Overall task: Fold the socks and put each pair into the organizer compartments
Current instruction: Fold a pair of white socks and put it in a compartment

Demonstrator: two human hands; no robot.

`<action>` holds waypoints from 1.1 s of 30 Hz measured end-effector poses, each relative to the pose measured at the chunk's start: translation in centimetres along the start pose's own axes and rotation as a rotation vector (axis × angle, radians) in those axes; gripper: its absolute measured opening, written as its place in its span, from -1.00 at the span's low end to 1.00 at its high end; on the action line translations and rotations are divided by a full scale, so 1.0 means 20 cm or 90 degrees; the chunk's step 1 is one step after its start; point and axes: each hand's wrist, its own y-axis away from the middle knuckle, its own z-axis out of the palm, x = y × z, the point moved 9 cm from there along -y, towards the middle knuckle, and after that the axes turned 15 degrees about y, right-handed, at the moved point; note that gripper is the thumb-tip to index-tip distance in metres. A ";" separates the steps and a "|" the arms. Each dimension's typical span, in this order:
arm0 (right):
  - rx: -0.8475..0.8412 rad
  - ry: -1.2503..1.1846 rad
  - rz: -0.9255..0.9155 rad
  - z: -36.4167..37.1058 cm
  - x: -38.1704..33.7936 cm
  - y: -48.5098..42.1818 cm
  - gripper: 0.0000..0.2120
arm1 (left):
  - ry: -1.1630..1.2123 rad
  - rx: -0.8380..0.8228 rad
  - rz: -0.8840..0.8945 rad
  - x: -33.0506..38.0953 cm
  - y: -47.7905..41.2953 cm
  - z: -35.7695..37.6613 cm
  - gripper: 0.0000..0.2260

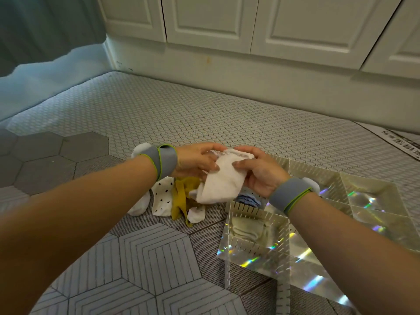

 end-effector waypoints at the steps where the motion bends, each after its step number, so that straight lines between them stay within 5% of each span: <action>1: 0.008 -0.005 -0.004 0.00 -0.01 0.00 -0.68 | -0.005 0.009 -0.005 -0.02 -0.01 -0.01 -0.55; 5: 0.057 -0.051 -0.003 -0.01 0.00 -0.01 -0.69 | -0.023 0.057 0.023 -0.01 -0.02 -0.02 -0.67; 9: 0.012 0.003 0.034 0.03 0.06 -0.03 -0.58 | 0.022 0.053 0.069 0.05 -0.04 -0.03 -0.51; 13: -0.039 0.030 0.032 0.08 0.09 -0.02 -0.75 | -0.010 0.039 0.066 0.06 -0.03 -0.04 -0.47; 25: 0.073 -0.085 -0.005 -0.03 0.01 -0.09 -0.88 | -0.108 0.316 -0.025 -0.16 0.09 -0.64 -0.83; 33: 0.080 -0.108 0.004 -0.06 -0.02 -0.12 -0.64 | -0.227 0.089 -0.144 -0.39 0.03 -0.38 -0.79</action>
